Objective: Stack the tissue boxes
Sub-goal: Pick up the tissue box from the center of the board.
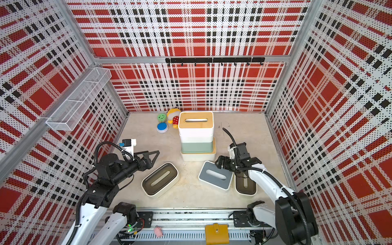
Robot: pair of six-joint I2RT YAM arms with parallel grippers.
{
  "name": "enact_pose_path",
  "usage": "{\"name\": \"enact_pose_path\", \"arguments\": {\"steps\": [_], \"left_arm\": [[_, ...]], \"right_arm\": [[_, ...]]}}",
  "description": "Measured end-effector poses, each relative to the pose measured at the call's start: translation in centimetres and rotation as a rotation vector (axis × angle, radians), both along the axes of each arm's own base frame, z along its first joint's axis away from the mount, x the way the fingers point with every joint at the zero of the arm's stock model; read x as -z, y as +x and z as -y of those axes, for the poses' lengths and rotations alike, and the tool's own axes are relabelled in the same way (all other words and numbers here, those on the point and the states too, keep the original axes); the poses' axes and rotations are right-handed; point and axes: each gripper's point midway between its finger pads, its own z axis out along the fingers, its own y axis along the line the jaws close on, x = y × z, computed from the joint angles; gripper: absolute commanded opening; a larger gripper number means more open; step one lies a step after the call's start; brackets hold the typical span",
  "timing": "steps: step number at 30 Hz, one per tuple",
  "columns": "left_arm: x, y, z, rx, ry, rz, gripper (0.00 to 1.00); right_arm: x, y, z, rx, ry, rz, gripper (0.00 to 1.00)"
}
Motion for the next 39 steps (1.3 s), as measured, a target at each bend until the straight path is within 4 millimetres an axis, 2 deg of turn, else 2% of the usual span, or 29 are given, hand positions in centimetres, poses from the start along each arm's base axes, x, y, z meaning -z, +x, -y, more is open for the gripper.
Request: {"name": "enact_pose_path", "arguments": {"steps": [8,22,29,35,39], "left_arm": [[0.1,-0.4,0.0,0.006,-0.004,0.007,0.99],[0.2,-0.6,0.0,0.002,-0.016,0.0,0.99],[0.2,-0.6,0.0,0.002,-0.017,0.0,1.0],[0.3,-0.6,0.0,0.002,-0.016,-0.005,1.0],[0.4,-0.5,0.0,0.002,-0.016,-0.008,0.99]], "right_arm": [[0.3,-1.9,-1.6,-0.085,0.001,0.005,0.99],[1.6,-5.5,-3.6,-0.221,-0.114,0.037,0.74],[2.4,-6.3,-4.0,-0.26,-0.196,0.056,0.67],[4.0,-7.0,-4.1,-0.298,-0.263,0.027,0.65],[4.1,-7.0,-4.3,-0.307,-0.27,0.025,0.61]]}}
